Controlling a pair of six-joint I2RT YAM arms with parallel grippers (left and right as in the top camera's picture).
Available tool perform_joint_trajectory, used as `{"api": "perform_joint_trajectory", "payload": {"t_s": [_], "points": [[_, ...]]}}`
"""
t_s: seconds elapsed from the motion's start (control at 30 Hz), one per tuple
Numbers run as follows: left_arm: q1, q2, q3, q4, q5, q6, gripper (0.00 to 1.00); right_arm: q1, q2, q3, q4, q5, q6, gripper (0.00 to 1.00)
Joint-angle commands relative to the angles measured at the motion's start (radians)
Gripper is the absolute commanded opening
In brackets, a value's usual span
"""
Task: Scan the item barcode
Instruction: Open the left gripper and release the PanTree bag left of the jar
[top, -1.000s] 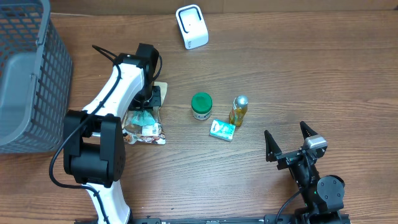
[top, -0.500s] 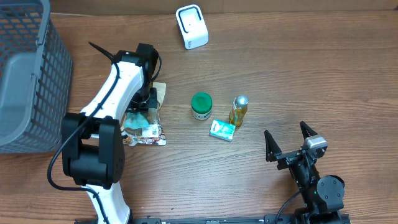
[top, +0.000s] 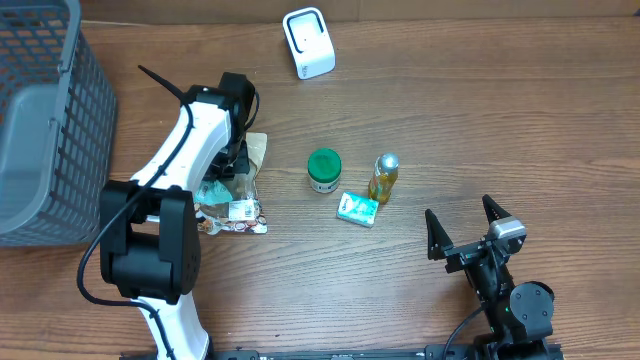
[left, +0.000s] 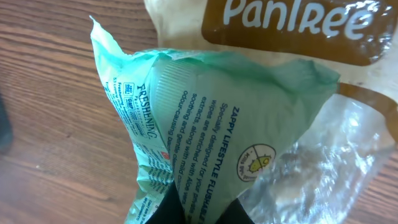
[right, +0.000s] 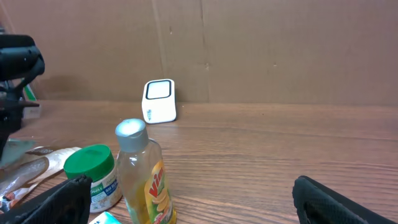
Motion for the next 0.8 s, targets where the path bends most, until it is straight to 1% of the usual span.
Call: {"api": "perform_joint_trajectory", "payload": {"t_s": [0.0, 0.1, 0.23, 0.3, 0.47, 0.77], "points": [[-0.011, -0.039, -0.049, 0.051, -0.003, -0.015, 0.04, -0.003, -0.008, -0.011, 0.004, 0.009, -0.004, 1.0], [-0.02, -0.039, -0.075, 0.086, 0.05, -0.011, 0.04, -0.003, -0.008, -0.011, 0.004, 0.009, -0.004, 1.0], [-0.043, -0.04, -0.079, 0.099, 0.159, -0.003, 0.04, -0.003, -0.008, -0.011, 0.004, 0.009, -0.004, 1.0], [-0.057, -0.04, -0.078, 0.101, 0.192, 0.004, 0.04, -0.003, -0.008, -0.011, 0.004, 0.009, -0.004, 1.0], [-0.074, -0.044, -0.067, 0.1, 0.194, 0.004, 0.05, -0.003, -0.008, -0.011, 0.004, 0.009, -0.004, 1.0], [-0.074, -0.093, 0.028, 0.091, 0.208, 0.003, 0.06, -0.003, -0.008, -0.011, 0.004, 0.009, -0.004, 1.0]]}}
